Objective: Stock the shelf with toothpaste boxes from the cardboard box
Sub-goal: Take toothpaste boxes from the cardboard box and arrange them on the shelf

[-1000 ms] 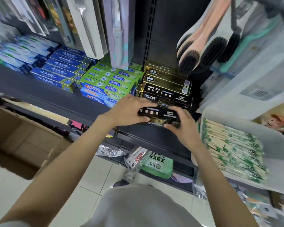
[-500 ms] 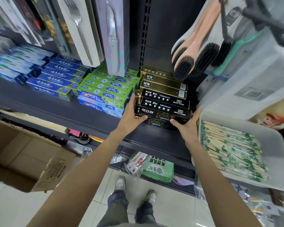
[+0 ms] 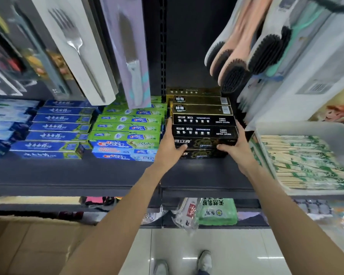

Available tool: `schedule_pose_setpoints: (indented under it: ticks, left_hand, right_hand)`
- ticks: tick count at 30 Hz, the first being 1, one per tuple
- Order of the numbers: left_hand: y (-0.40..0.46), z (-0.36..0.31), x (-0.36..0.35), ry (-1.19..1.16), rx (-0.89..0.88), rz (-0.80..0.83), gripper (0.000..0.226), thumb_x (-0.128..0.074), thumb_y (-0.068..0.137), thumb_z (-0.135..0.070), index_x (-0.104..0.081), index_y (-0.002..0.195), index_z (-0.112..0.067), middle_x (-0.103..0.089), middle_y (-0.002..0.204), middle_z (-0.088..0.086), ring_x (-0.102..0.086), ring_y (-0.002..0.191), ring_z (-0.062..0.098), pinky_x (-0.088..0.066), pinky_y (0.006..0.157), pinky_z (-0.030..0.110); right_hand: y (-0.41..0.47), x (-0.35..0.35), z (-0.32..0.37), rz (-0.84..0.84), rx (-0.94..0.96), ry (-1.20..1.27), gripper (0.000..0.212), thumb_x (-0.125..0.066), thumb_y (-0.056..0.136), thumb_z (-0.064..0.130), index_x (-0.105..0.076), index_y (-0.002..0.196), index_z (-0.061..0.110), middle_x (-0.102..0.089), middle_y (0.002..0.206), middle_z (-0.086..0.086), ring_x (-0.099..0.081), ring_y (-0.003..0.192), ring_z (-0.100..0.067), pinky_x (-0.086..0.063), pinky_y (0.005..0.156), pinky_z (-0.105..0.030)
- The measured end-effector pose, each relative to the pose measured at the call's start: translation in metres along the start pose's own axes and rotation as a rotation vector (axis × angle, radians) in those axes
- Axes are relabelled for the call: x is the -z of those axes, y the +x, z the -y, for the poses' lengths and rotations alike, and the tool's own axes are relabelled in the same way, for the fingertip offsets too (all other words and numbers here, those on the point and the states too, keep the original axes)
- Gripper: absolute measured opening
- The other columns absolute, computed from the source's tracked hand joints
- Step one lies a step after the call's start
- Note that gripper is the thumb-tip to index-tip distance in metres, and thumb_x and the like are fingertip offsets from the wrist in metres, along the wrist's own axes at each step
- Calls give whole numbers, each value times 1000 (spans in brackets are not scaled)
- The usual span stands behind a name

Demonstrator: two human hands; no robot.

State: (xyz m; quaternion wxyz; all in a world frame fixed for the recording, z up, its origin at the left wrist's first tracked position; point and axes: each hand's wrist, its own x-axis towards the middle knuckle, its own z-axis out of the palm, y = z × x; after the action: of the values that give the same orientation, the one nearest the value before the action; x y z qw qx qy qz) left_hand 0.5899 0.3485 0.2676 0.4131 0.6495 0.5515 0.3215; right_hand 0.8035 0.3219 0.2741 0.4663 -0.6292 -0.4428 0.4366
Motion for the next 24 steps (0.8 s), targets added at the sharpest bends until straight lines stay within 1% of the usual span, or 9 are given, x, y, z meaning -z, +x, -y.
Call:
schedule_pose_setpoints:
  ticks: [3,6,8,11,16,18,20,22,24]
  left_hand:
    - [3,-3,3,-62,-64,-27,92,-75,80,-18,-14,149,-21,-43,135,-15,-40,122,0,-31,97,9]
    - [11,-3,6,-45,-74,-30,88,-79,72,-38,-28,144,-25,-44,137,-10,-42,127,8,-39,106,30]
    - [15,-5,6,2,-71,-15,97,-78,65,-52,-26,144,-28,-43,140,-7,-39,133,16,-38,108,43]
    - [17,-9,8,26,-57,19,105,-74,59,-62,-21,144,-32,-42,141,-8,-38,134,16,-38,107,48]
    - [18,-9,10,-18,-59,50,97,-79,65,-50,-22,142,-34,-45,139,-11,-45,126,5,-40,106,37]
    - [20,-16,14,-106,-67,87,95,-78,72,-41,-15,142,-38,-35,144,-16,-36,131,2,-30,108,26]
    - [27,-26,20,-115,-92,110,96,-68,78,-48,-5,148,-33,-15,154,-15,-14,143,5,-16,114,26]
    - [44,-32,26,72,-88,107,98,-50,79,-67,5,151,-27,3,159,-6,4,146,10,-7,118,35]
    - [66,-31,31,307,-71,62,98,-38,82,-73,7,152,-22,3,160,4,2,147,18,-9,120,42]
  right_hand:
    - [-2,7,7,115,-41,70,103,-83,67,29,-19,148,36,-45,142,11,-44,129,-10,-35,110,-42]
    - [1,13,15,90,-75,95,108,-76,60,61,-18,148,38,-34,150,13,-32,135,-5,-27,114,-40]
    - [10,16,21,37,-46,65,100,-67,65,60,-19,149,34,-30,152,11,-29,135,-3,-23,116,-37]
    - [22,10,34,101,-2,-35,86,-65,77,48,-21,149,29,-36,145,16,-34,132,-4,-27,113,-32]
    - [32,4,34,134,43,-178,78,-64,88,26,-18,150,28,-35,141,17,-34,130,-4,-27,113,-33]
    - [35,6,35,141,24,-155,77,-64,88,25,-18,150,27,-35,137,19,-33,128,-2,-28,112,-30]
    - [42,7,37,153,11,-172,74,-61,90,28,-17,150,28,-33,139,19,-31,127,-1,-26,109,-26]
    - [51,7,41,165,7,-224,71,-58,91,35,-18,149,32,-30,147,16,-28,133,-4,-24,112,-29]
    - [61,5,43,158,8,-273,71,-58,90,40,-18,149,35,-28,152,13,-27,138,-9,-22,115,-34]
